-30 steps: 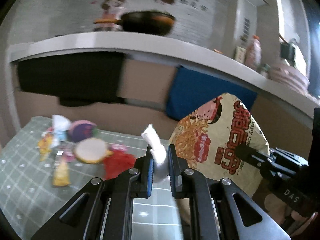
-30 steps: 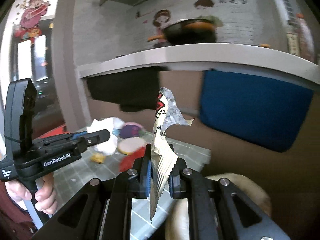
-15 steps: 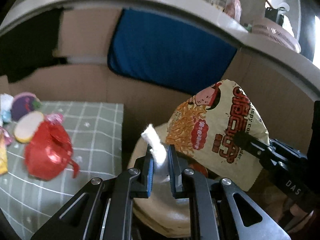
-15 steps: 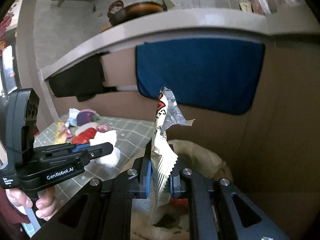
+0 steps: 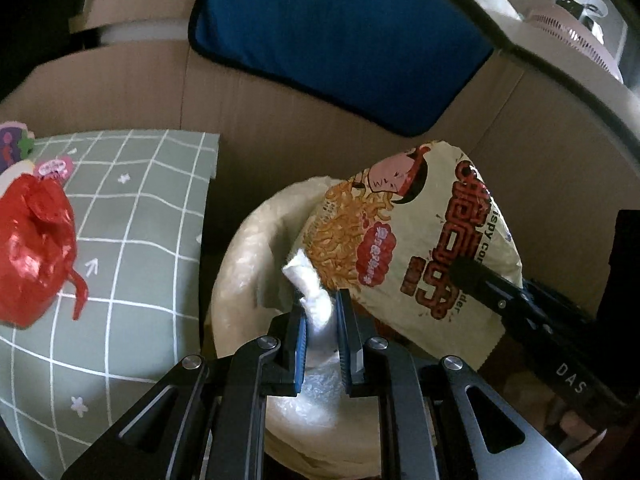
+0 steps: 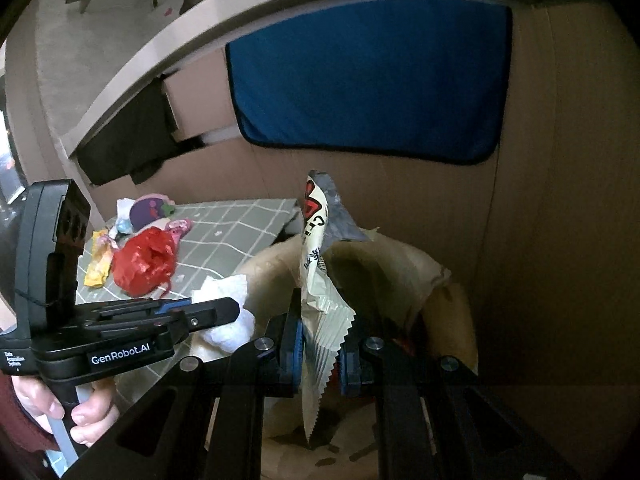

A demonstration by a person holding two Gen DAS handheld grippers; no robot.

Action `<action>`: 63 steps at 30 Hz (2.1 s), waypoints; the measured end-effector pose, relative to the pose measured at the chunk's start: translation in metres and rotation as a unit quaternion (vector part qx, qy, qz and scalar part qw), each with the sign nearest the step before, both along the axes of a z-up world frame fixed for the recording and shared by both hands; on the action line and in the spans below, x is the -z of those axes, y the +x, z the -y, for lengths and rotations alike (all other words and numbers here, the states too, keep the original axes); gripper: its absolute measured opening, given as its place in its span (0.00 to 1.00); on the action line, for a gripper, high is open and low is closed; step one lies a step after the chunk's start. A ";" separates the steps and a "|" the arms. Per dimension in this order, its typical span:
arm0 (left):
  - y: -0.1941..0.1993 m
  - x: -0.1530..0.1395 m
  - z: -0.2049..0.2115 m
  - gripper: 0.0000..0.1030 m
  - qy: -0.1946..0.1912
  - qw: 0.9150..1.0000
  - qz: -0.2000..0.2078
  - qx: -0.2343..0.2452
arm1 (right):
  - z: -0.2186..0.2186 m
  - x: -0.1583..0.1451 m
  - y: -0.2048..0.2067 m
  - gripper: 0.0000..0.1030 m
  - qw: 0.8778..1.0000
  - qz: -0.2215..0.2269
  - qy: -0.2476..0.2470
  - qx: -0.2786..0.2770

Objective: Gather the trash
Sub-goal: 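Carry the tissue and snack bag over the bin and open both tools, then grasp the silver wrapper with the left tool while the right tool grasps the red plastic bag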

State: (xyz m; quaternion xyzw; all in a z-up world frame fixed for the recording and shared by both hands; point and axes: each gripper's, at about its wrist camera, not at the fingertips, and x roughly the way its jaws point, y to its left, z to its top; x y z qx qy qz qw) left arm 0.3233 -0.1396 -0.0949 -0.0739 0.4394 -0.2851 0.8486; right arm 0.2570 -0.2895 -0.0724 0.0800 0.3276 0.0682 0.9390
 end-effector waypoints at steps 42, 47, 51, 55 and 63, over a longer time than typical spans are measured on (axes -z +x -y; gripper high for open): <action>-0.075 -0.086 -0.229 0.58 0.037 0.959 0.142 -0.241 | -0.112 -0.082 -0.049 0.51 0.991 0.107 -0.047 -0.069; -0.068 -0.068 -0.299 0.58 -0.003 0.940 0.095 -0.327 | -0.161 -0.085 -0.026 0.57 0.986 0.113 -0.057 -0.106; -0.052 -0.053 -0.330 0.58 -0.014 0.929 0.078 -0.361 | -0.187 -0.085 0.002 0.57 0.984 0.109 -0.055 -0.131; -0.024 -0.035 -0.338 0.58 -0.011 0.930 0.067 -0.361 | -0.199 -0.080 0.031 0.57 0.984 0.102 -0.054 -0.136; 0.037 0.011 -0.323 0.58 0.057 0.937 0.023 -0.344 | -0.205 -0.052 0.082 0.57 0.986 0.056 -0.029 -0.157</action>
